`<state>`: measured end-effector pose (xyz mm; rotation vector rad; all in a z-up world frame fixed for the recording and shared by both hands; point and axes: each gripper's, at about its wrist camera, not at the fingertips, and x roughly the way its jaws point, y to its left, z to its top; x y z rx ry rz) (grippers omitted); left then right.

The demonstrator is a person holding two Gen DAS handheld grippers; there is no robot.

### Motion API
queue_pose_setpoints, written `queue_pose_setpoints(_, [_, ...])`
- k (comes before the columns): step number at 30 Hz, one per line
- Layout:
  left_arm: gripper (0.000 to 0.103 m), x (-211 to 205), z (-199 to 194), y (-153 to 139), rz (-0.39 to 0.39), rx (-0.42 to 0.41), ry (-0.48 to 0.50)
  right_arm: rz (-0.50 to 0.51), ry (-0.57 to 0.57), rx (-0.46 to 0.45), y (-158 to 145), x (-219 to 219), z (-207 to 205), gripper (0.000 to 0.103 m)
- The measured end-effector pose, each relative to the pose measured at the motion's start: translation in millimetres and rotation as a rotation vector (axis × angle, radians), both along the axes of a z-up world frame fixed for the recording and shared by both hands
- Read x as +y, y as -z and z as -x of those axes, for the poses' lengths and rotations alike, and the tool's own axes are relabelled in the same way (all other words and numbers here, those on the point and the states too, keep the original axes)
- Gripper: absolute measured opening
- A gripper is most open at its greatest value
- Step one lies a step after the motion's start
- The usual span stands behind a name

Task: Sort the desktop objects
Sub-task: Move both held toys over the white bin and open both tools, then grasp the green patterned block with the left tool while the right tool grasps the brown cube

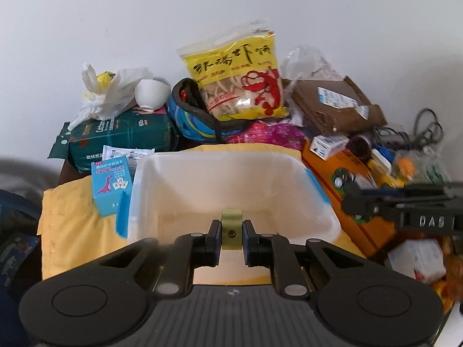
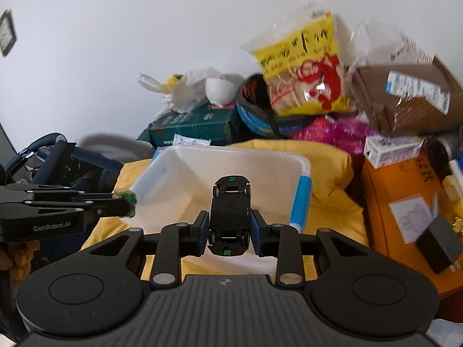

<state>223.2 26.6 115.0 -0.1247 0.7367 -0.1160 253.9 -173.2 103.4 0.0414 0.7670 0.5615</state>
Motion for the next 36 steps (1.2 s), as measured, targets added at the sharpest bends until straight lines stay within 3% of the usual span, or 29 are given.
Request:
queue_pose_setpoints(12, [0.018, -3, -44, 5, -0.015, 0.069, 0.007, 0.061, -0.023, 0.050, 8, 24, -36, 0.033])
queue_pose_setpoints(14, [0.025, -3, -46, 4, -0.013, 0.063, -0.001, 0.074, -0.014, 0.049, 10, 25, -39, 0.036])
queue_pose_setpoints(16, [0.045, -2, -47, 4, -0.008, 0.054, -0.022, 0.084, -0.004, 0.042, 11, 24, -41, 0.043])
queue_pose_setpoints(20, [0.047, 2, -41, 5, 0.001, 0.028, -0.029, 0.073, -0.007, 0.017, 11, 21, -35, 0.050])
queue_pose_setpoints(25, [0.053, 3, 11, 13, -0.055, -0.044, 0.029, 0.007, -0.037, -0.017, 14, 2, 6, 0.056])
queue_pose_setpoints(28, [0.057, -1, 67, 38, -0.088, -0.061, 0.074, 0.024, -0.078, -0.032, 40, -13, 56, 0.060])
queue_pose_setpoints(33, [0.057, -8, 141, 108, -0.099, 0.058, 0.084, 0.120, -0.057, 0.057, 110, -27, 116, 0.059])
queue_pose_setpoints(36, [0.057, -17, 167, 140, -0.108, 0.123, 0.083, 0.154, -0.054, 0.100, 137, -25, 135, 0.059])
